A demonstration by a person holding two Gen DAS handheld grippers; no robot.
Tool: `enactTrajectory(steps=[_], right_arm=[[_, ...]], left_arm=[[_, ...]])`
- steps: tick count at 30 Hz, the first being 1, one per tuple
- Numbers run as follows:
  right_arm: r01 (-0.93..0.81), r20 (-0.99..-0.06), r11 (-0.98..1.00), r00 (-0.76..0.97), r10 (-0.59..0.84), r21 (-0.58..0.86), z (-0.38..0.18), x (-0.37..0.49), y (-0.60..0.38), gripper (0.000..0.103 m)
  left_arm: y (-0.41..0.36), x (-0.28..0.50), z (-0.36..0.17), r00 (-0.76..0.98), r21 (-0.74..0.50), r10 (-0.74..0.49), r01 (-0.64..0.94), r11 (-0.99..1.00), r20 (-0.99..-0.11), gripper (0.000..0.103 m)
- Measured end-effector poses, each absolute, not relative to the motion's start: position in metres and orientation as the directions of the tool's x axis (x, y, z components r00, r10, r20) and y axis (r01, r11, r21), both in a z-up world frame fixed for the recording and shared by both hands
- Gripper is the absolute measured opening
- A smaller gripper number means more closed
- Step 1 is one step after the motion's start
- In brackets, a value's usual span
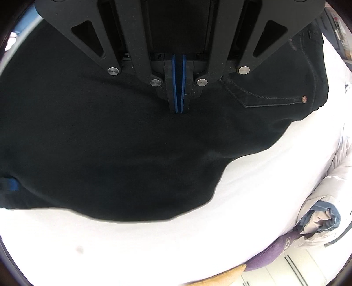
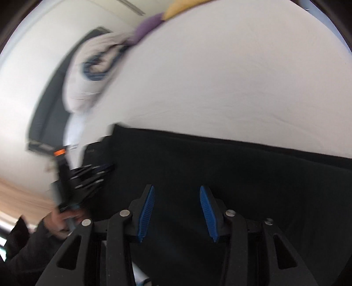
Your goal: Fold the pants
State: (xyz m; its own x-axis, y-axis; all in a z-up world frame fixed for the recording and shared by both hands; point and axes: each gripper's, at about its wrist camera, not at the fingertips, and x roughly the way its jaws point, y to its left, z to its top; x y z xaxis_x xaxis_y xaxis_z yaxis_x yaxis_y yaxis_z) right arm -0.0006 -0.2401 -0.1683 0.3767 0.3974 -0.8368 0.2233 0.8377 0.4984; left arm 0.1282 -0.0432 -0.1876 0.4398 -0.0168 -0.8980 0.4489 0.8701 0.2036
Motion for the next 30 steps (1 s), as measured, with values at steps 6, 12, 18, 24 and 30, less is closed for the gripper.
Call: enactTrajectory(steps=[6,12,18,24,30], right_arm=[[0.38,-0.819,0.773,0.491,0.296,0.507,-0.169,-0.023,-0.312,0.0],[0.442,-0.825,0.789,0.547,0.139,0.426,-0.117,-0.057,-0.301,0.011],[0.211,-0.742,0.794,0.546,0.389,0.571,-0.116,-0.043,-0.255,0.019],[0.464,-0.838,0.763,0.514,0.182,0.45,-0.148,-0.053,-0.306,0.0],[0.333,-0.763,0.791,0.599,0.243,0.513,-0.112,-0.056,-0.281,0.021]], left_arm=[[-0.022,0.141,-0.179,0.432,0.109,-0.062,0.359,0.927,-0.9,0.003],[-0.057,0.147,-0.162,0.433,0.058,-0.156,0.441,0.896,-0.888,0.003],[-0.117,0.163,-0.172,0.408,0.102,-0.16,0.55,0.829,-0.899,0.003],[-0.101,0.182,-0.174,0.404,0.052,-0.154,0.455,0.889,-0.902,0.003],[-0.099,0.166,-0.16,0.444,0.03,-0.169,0.407,0.913,-0.88,0.003]])
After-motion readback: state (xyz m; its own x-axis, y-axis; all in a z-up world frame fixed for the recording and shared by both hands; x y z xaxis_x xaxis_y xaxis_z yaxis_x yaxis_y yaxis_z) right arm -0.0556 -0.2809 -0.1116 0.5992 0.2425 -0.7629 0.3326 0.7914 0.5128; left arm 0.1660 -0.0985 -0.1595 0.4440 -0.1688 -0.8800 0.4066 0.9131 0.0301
